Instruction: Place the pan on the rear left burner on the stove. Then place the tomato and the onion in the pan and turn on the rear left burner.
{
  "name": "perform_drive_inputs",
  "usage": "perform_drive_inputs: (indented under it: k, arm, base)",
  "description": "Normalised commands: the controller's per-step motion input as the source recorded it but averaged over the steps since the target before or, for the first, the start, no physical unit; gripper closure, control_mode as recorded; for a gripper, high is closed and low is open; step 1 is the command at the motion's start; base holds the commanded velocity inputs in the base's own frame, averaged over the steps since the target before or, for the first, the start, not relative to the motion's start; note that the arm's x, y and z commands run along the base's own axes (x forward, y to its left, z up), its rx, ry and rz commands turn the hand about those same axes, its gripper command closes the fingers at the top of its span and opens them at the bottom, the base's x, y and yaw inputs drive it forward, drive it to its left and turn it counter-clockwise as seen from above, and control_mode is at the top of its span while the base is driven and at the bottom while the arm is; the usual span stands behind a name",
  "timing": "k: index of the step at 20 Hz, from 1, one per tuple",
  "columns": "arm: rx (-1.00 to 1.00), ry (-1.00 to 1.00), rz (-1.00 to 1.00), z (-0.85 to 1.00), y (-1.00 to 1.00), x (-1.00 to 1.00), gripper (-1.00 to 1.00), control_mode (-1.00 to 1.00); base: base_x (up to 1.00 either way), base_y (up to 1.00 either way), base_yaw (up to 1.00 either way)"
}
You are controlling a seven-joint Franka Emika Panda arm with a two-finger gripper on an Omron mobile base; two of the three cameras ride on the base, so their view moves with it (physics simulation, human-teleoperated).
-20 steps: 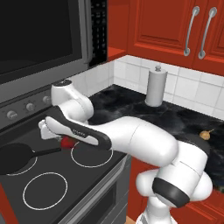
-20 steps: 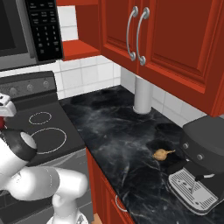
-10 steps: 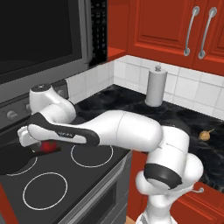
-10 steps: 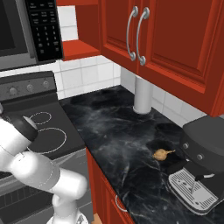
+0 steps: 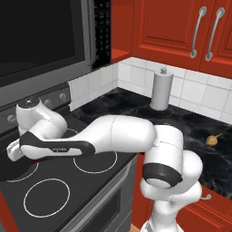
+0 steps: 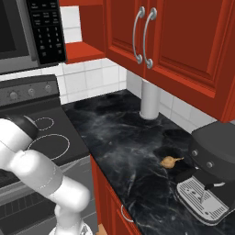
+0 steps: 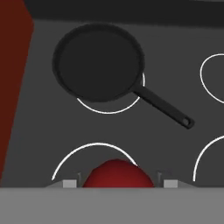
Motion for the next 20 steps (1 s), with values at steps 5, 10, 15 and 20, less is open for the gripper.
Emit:
perform_drive_inputs:
  k: [5, 10, 15, 20]
  arm:
    - [0.06, -0.07, 0.2, -0.25, 0.37, 0.3, 1.0, -1.0]
    - [0.06, 0.0, 0.15, -0.29, 0.39, 0.45, 1.0, -1.0]
    - [0.03, 0.0, 0.12, -0.23, 0.43, 0.4, 1.0, -1.0]
    - [0.02, 0.0, 0.11, -0.2, 0.5, 0.41, 1.0, -1.0]
  base:
    - [0.0, 0.0, 0.0]
    - [0.0, 0.0, 0.0]
    - [0.0, 0.0, 0.0]
    - [0.0, 0.0, 0.0]
